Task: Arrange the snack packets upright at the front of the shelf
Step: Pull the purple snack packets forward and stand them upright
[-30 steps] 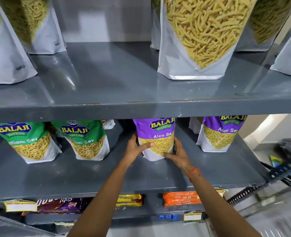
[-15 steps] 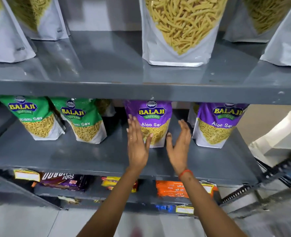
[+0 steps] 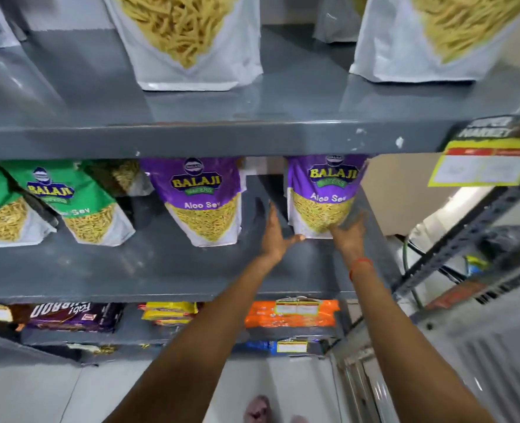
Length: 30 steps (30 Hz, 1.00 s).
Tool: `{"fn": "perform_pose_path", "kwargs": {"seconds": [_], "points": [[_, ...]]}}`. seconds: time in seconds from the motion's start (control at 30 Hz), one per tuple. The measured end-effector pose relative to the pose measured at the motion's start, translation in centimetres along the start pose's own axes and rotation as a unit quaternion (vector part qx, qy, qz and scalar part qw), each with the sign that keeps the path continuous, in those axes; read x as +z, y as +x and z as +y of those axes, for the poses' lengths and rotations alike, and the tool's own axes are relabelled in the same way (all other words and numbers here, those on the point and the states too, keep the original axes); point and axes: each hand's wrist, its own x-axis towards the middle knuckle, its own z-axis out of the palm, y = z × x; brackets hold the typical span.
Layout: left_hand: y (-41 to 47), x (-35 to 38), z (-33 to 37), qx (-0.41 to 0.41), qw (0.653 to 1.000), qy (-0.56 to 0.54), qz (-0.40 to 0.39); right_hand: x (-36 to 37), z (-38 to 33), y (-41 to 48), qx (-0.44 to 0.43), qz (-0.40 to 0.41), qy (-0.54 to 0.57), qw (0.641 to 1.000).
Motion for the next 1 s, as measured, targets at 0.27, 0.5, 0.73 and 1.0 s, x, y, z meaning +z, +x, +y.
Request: {"fn": "perform_pose_path", "kwargs": {"seconds": [0.27, 0.5, 0.73, 1.0], "points": [[2.3, 1.0, -0.6, -0.074, 0.995, -0.050, -0.033, -2.6, 1.2, 2.8, 0.003, -0.166, 0.019, 0.986], [-4.5, 2.3, -1.3, -0.046, 0.999, -0.025, -0.001, -5.9, 4.0, -1.6, -0.007, -0.176, 0.008, 0.984], [-9.9, 3.6, -1.7, -0.025, 0.997, -0.071, 0.002, -8.1, 6.3, -5.3, -0.035, -0.159, 0.005, 0.987], [-11.3, 2.7, -0.4, 0.001, 1.000, -0.007, 0.001, -7.3, 4.8, -9.4, -0.088, 0.014, 0.038, 0.995]]}}
